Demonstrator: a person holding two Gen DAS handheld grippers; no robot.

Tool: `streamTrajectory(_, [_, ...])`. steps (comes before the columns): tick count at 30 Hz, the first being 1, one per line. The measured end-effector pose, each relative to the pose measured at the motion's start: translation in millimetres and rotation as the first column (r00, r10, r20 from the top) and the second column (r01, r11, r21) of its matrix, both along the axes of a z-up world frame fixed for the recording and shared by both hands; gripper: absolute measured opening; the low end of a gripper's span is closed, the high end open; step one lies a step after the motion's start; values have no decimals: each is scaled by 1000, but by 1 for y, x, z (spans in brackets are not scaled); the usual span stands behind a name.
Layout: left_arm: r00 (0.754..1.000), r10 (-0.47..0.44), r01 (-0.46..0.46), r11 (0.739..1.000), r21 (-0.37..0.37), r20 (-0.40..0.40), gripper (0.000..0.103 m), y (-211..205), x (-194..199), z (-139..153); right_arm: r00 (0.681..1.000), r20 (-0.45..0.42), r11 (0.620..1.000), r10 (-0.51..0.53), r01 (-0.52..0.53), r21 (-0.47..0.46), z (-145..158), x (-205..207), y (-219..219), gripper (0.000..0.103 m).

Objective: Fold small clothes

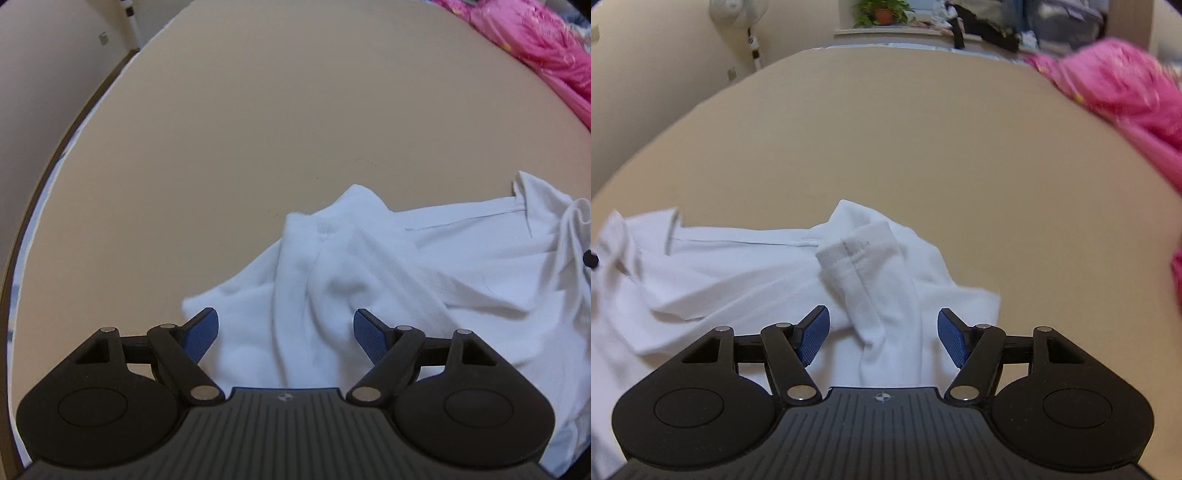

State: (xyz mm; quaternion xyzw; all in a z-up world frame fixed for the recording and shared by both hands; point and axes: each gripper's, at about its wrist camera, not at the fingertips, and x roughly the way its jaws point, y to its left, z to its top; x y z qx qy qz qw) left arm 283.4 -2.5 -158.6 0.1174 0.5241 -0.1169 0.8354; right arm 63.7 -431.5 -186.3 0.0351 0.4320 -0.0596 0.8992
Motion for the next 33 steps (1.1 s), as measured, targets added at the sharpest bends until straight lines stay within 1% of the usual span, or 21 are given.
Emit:
streamTrajectory(1, [1000,0,0,1000,-3,-6,84,-2,6,-4,1000,5,1000,3,-3,-11,-2,5,1,57])
streamTrajectory(2, [1000,4,-5,1000,-15,-9,79,-6,13,-5,1000,9,1000,7,-7,-6,-3,10,-1,45])
streamTrajectory(3, [1000,7,-7,999,-37,-11,72,-8,18,-6,1000,10,1000,6,-6,28,-2,13,-3,20])
streamTrajectory(4, [1000,14,-15,998,-60,-16,46,-9,23,-7,1000,11,997,-8,7,82,-1,14,-9,12])
streamTrajectory(5, [999,21,-23,997,-79,-29,20,-10,27,-7,999,27,990,-36,32,134,4,12,-16,9])
streamTrajectory(7, [998,53,-58,989,-134,-41,10,-8,32,-5,993,75,960,-88,65,271,17,2,-32,8])
streamTrajectory(9, [995,96,-101,975,-198,-36,10,2,30,3,984,91,906,-150,100,412,28,-7,-52,8])
streamTrajectory(12, [986,163,-159,935,-317,-12,10,29,21,19,958,58,774,-281,191,604,34,-17,-90,8])
streamTrajectory(13, [980,199,-191,928,-320,-11,10,37,25,18,944,19,731,-328,241,638,30,-17,-102,8])
streamTrajectory(14, [972,234,-231,929,-290,-22,10,41,32,12,924,-36,699,-380,312,643,20,-12,-113,8])
streamTrajectory(15, [963,263,-267,928,-260,-50,10,41,42,5,903,-89,685,-421,380,622,9,-5,-121,6])
streamTrajectory(17, [951,289,-306,928,-212,-109,10,37,58,-13,865,-183,682,-468,485,548,-15,8,-127,6])
streamTrajectory(18, [950,289,-308,933,-188,-119,11,32,63,-18,845,-239,673,-478,527,518,-27,13,-128,6])
streamTrajectory(19, [953,278,-295,941,-164,-118,13,26,65,-21,838,-270,666,-475,542,512,-35,15,-128,6])
streamTrajectory(21, [959,263,-274,954,-117,-103,29,17,65,-21,850,-224,679,-477,518,520,-34,8,-127,7])
streamTrajectory(23, [962,268,-272,958,-86,-62,60,17,61,-17,856,-168,689,-488,497,527,-26,-7,-128,11])
streamTrajectory(24, [960,278,-281,957,-77,-44,66,20,57,-14,861,-142,693,-489,482,537,-22,-17,-130,13])
streamTrajectory(25, [957,290,-292,952,-89,-30,71,25,51,-9,864,-118,696,-490,469,544,-17,-28,-132,21])
streamTrajectory(27, [954,300,-300,945,-130,-16,72,39,31,2,875,-58,720,-481,432,542,-6,-59,-133,29])
streamTrajectory(30, [961,275,-276,943,-184,-33,72,54,-12,12,927,27,821,-374,317,474,5,-119,-122,30])
streamTrajectory(33, [975,217,-222,953,-208,-49,76,54,-65,12,970,27,906,-240,214,366,0,-172,-105,30])
